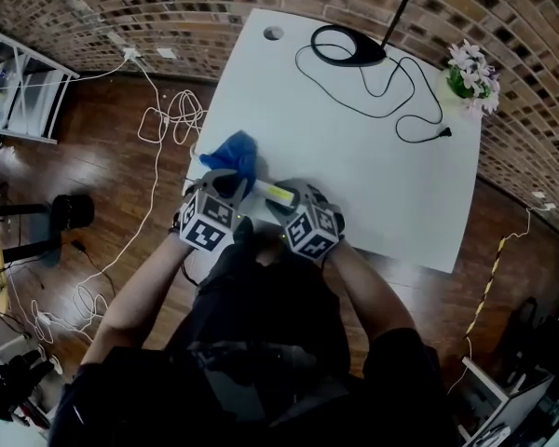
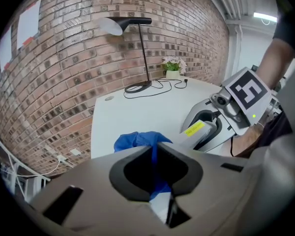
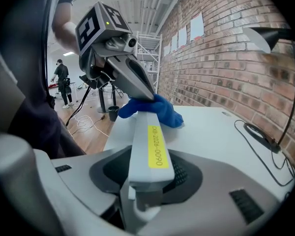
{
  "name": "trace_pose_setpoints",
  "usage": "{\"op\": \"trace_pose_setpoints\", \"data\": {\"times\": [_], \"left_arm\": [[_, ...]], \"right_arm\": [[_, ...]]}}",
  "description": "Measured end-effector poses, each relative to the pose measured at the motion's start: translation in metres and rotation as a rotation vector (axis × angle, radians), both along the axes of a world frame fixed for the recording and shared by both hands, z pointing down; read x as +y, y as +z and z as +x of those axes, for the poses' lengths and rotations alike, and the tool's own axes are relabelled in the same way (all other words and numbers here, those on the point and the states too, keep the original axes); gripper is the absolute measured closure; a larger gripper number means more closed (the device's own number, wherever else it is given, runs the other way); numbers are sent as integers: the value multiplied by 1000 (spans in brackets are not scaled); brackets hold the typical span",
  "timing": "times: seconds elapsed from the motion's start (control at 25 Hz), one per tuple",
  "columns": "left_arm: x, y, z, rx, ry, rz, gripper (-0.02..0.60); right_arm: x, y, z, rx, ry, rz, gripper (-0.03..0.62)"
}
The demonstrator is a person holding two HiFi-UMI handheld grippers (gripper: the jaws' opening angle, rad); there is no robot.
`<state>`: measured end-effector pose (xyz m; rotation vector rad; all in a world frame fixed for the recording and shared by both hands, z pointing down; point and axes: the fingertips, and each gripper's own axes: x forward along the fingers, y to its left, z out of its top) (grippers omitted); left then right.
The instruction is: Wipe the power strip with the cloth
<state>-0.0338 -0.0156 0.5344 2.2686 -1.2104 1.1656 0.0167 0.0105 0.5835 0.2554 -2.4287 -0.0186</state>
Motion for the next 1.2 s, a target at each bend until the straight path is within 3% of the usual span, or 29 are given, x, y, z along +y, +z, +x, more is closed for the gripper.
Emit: {"op": "trace_pose_setpoints", "data": {"times": [0.24,0.72,1.2], "left_arm": [[6,1,37,-4,60,-11,540],[22,-1,105,59,174,-48,540],[30,-7,123,237,198,-159,540]], "right_arm": [[1,2,0,1,-9,5,428],[2,4,0,4,-32,0,434],[5,0,0,-8,-51,27,436]]}}
